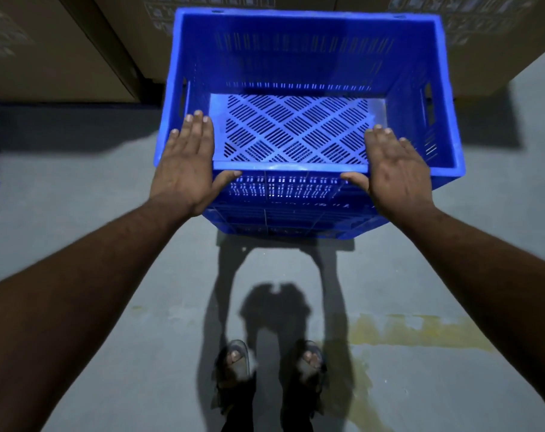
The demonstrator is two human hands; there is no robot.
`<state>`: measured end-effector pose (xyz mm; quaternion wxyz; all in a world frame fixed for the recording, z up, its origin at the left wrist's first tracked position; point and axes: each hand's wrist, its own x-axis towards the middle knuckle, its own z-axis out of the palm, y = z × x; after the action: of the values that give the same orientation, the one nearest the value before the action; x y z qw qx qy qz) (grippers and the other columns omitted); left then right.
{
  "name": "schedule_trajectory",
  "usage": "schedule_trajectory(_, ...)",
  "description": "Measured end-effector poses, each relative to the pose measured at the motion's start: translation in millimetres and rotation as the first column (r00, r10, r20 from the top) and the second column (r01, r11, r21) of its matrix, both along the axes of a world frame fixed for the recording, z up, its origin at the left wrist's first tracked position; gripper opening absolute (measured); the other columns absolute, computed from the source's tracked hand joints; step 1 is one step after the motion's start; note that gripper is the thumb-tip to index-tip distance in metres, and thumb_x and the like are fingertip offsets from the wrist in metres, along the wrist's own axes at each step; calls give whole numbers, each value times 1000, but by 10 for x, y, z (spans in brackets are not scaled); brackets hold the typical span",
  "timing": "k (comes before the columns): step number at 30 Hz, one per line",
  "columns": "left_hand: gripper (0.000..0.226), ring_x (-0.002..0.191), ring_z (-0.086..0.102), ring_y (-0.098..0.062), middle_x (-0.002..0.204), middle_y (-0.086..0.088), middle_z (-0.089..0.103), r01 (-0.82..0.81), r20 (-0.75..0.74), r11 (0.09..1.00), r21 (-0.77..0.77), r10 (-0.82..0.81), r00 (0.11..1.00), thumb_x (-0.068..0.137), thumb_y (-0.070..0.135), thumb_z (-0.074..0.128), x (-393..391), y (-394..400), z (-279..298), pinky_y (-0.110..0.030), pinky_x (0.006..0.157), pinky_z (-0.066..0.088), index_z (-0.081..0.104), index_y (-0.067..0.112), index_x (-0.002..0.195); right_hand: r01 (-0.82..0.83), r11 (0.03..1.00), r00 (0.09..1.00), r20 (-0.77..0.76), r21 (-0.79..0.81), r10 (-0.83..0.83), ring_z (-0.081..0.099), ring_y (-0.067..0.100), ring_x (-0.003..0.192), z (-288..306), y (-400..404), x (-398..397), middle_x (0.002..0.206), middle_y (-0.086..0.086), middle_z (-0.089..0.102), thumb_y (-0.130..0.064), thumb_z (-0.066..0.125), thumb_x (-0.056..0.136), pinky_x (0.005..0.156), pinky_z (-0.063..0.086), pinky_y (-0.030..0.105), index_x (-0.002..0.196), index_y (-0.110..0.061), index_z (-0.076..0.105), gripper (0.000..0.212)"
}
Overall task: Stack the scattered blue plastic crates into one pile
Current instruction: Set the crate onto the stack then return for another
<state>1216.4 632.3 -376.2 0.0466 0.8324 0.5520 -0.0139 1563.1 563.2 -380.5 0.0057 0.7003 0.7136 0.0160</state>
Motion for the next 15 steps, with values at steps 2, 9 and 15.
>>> schedule_trajectory(2, 98, 154, -1, -29, 166, -17, 1, -15, -15, 1000, 10, 16, 1000, 92, 69, 29, 8, 33, -12, -44, 125, 4, 1, 2, 157, 1, 1000, 1000, -6, 20, 0, 38, 36, 142, -2, -28, -13, 152, 24, 41, -70, 27, 93, 116, 30, 50, 147, 1, 34, 90)
schedule_trajectory(9, 95, 154, -2, -28, 166, -16, 1, -28, -51, 999, 31, 30, 998, 93, 71, 19, -18, 74, 2, -47, 124, -1, 3, 3, 158, -44, 999, 999, -25, -3, 44, 42, 41, 137, 34, 85, 3, 147, 28, 45, -67, 25, 93, 114, 31, 51, 144, 4, 39, 88)
schedule_trajectory(15, 90, 153, 7, -29, 166, -15, 12, 30, -86, 999, 14, -29, 996, 96, 69, 22, -75, 183, 31, -46, 124, 0, 6, 5, 158, -84, 995, 996, 15, 61, 84, 53, 41, 126, 10, -104, -25, 136, 27, 55, -55, 40, 99, 105, 41, 50, 135, 4, 47, 69)
